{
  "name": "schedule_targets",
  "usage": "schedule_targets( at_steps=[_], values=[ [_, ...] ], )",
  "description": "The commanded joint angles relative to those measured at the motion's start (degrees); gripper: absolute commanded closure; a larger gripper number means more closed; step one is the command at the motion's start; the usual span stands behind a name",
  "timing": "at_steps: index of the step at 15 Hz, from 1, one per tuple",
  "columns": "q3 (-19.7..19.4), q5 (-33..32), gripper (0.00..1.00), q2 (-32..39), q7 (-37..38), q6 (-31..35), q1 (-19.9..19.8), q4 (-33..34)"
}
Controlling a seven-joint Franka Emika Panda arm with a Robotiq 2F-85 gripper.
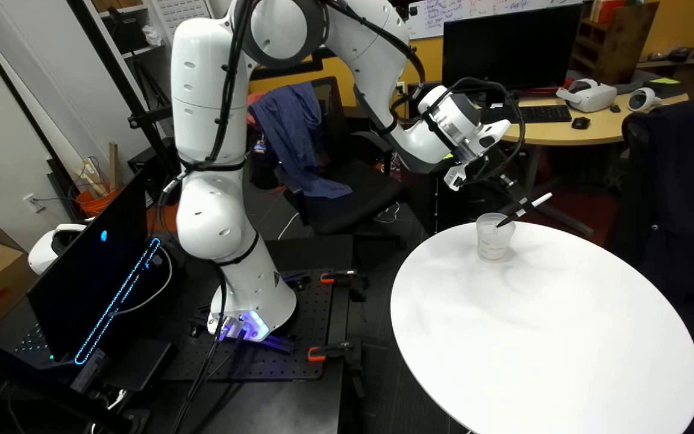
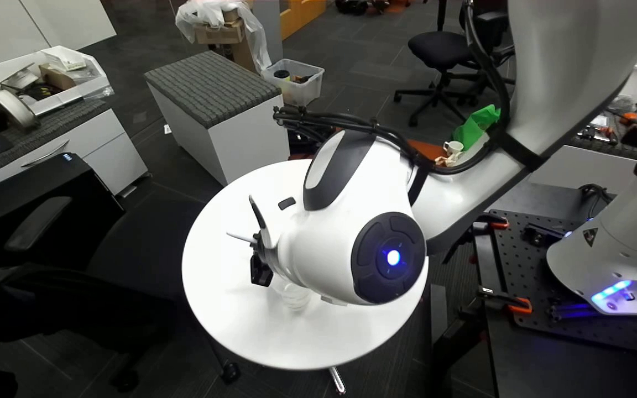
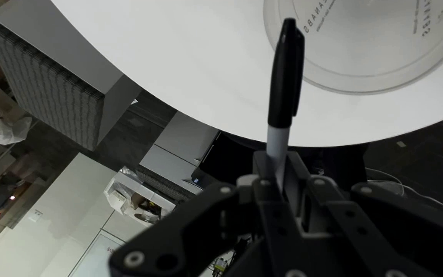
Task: Take the pen out of the cup and put it on the table, move the cup to the left side of the table, then put the pen in the cup
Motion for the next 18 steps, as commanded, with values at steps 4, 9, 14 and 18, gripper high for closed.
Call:
schedule_targets(
  at_steps=[4,9,14,18],
  values=[
    [5.01,-6.81,0.97,-1.43,7.78,-0.68,-3.72,-1.94],
    [6.88,-13.55,0.97,-1.60,16.06,-0.92,-4.68,-3.91],
    [8.66,-22.19,0.97,-1.87,26.71,-2.14,-5.56,-6.65],
    [10.32,-28.23,0.97,-1.83,35.03,-5.36,-6.29,-8.52]
  ],
)
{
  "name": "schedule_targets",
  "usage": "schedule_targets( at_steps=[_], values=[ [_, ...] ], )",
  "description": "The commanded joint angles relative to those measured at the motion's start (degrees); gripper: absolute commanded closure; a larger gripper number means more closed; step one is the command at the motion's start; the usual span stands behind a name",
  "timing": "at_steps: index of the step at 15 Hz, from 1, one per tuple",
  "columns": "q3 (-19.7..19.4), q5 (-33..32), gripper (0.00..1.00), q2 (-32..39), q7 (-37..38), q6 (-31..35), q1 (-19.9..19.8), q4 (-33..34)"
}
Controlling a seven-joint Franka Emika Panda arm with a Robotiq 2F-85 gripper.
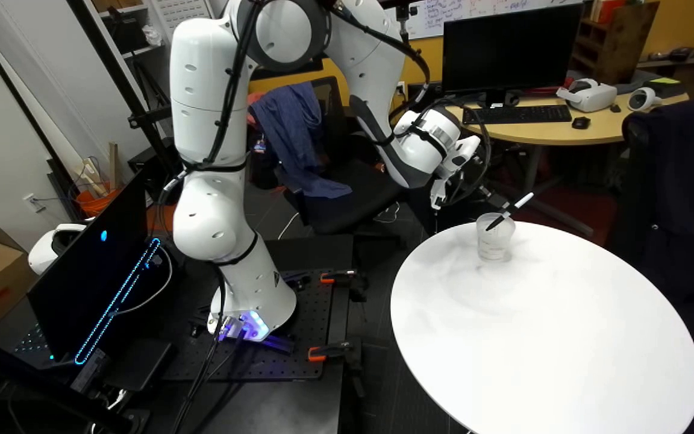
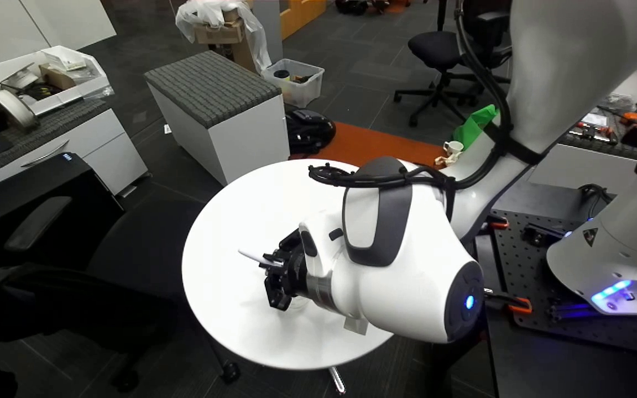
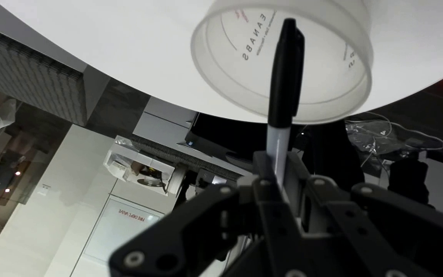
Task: Take the pen out of the cup and put it on the table, move the cup to the left side of the table, then put the pen in the cup
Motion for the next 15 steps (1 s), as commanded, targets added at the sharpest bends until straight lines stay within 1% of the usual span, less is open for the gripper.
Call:
schedule_targets(
  at_steps=[1,2,3,4,6,9,10,11,15],
  values=[
    [2.65,-4.35,0.67,-1.81,6.49,-3.93,-1.68,-2.96],
    [3.03,-5.00,0.59,-1.84,7.62,-4.42,-1.94,-3.27],
    [3.34,-5.51,0.54,-1.84,8.58,-4.83,-2.17,-3.53],
    [3.62,-5.79,0.45,-1.91,9.12,-5.10,-2.44,-3.78],
    [4.05,-6.25,0.31,-1.92,9.91,-5.45,-2.91,-4.00],
    [4.33,-6.16,0.08,-2.04,10.13,-5.59,-3.38,-4.11],
    [4.43,-6.00,0.02,-2.21,10.01,-5.76,-3.50,-4.20],
    [4.52,-5.89,0.00,-2.47,9.81,-5.80,-3.62,-4.31],
    [4.71,-5.31,0.00,-4.17,9.32,-5.44,-4.14,-4.84]
  ],
)
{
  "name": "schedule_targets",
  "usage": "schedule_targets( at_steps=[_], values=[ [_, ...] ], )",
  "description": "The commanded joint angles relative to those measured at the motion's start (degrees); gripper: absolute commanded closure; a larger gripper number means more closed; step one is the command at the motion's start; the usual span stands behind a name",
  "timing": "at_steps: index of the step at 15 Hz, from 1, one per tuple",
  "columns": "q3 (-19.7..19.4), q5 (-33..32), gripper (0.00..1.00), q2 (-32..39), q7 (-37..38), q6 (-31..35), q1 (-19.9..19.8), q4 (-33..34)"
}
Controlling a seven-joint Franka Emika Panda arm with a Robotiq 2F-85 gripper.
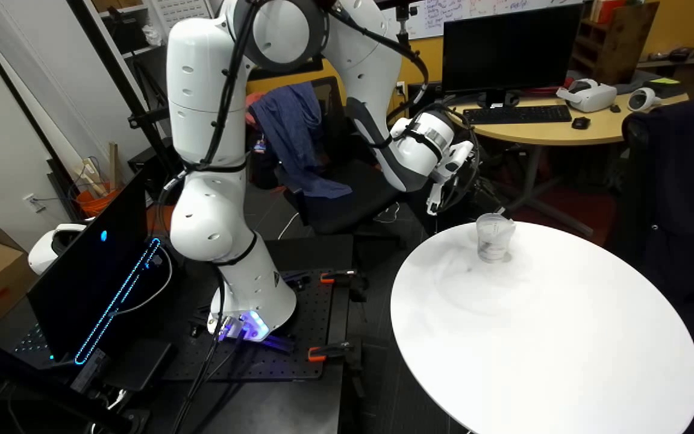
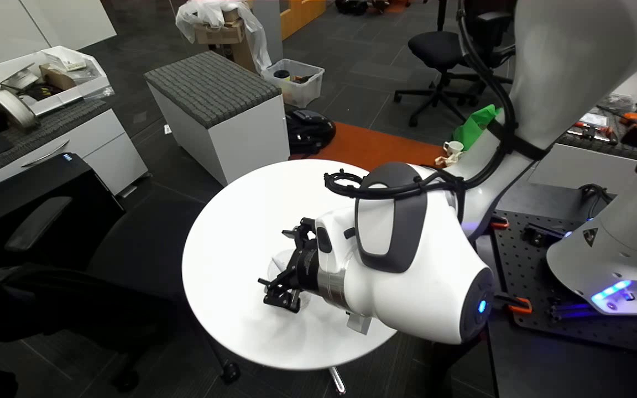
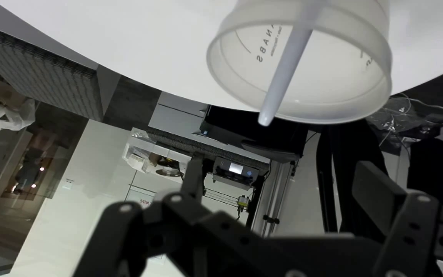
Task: Take the pen out of the cup and put it on the table, move the cup to the left side of the table, then put the pen in the cup
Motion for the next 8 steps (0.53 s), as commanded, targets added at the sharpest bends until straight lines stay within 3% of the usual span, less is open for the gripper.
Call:
schedule_targets(
  at_steps=[1,8],
  values=[
    [1.26,-0.65,0.00,-3.83,1.27,-1.16,-1.34,-2.47],
    [0.43,1.11,0.00,-8.94,-0.39,4.02,-4.35,-3.82]
  ],
)
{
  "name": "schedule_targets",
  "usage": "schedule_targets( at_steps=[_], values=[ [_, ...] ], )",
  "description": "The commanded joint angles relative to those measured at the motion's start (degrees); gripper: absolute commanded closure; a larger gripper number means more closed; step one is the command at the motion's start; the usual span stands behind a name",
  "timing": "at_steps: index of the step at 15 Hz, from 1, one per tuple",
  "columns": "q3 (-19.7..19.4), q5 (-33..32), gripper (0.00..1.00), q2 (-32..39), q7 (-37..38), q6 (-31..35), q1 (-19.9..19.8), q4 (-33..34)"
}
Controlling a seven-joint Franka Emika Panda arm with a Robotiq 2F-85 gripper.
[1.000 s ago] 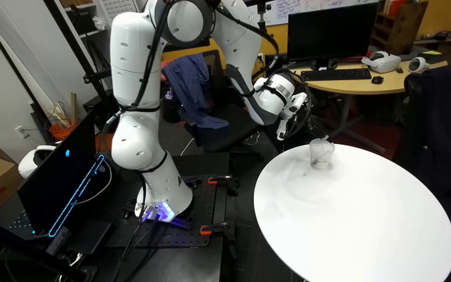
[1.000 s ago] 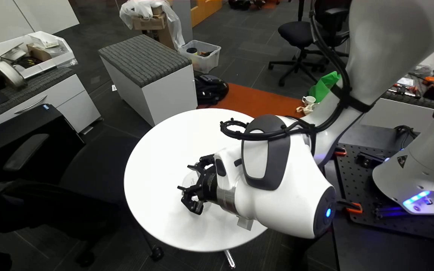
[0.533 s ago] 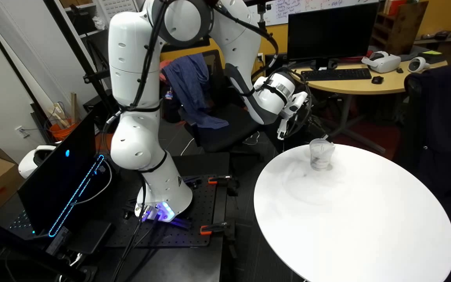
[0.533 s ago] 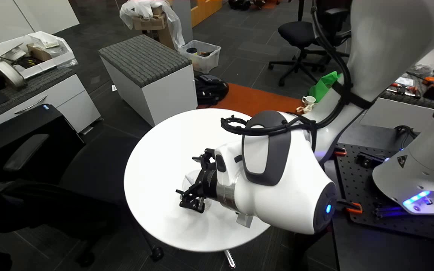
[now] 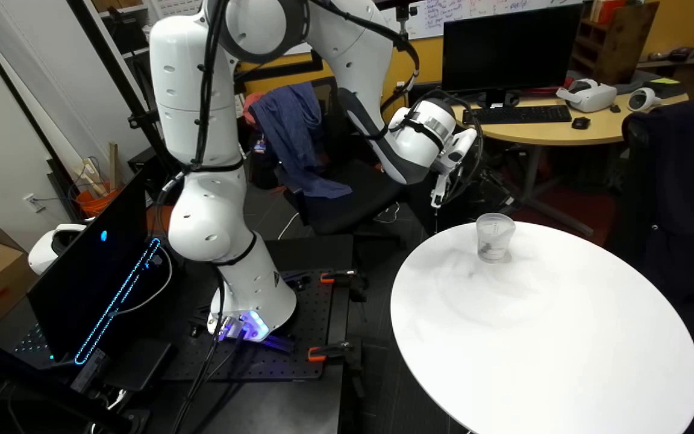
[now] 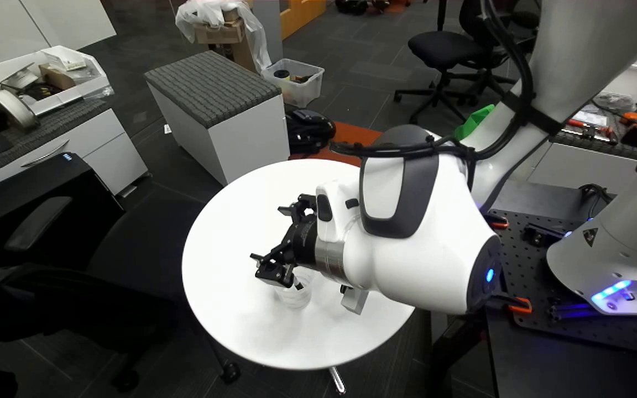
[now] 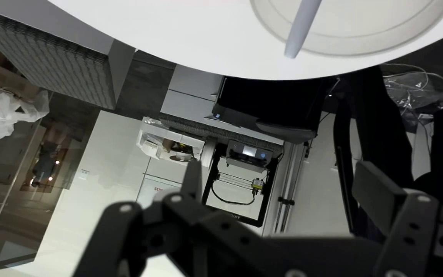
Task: Take the pen out of the cup and put it on the table, move the cup to the left side of the table, then put the pen in the cup
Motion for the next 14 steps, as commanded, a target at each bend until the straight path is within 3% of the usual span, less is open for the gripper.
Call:
schedule_targets(
  at_steps=[1,8,14],
  values=[
    [0.05,1.44,0.00,-4.76,-1.03,5.76,-3.22,-2.66],
    [-2.73,1.89,0.00,-6.88,-1.42,20.40,-8.44,-3.51],
    [-4.43,1.84,0.00,-7.60,0.42,23.98,-10.85,-3.71]
  ],
)
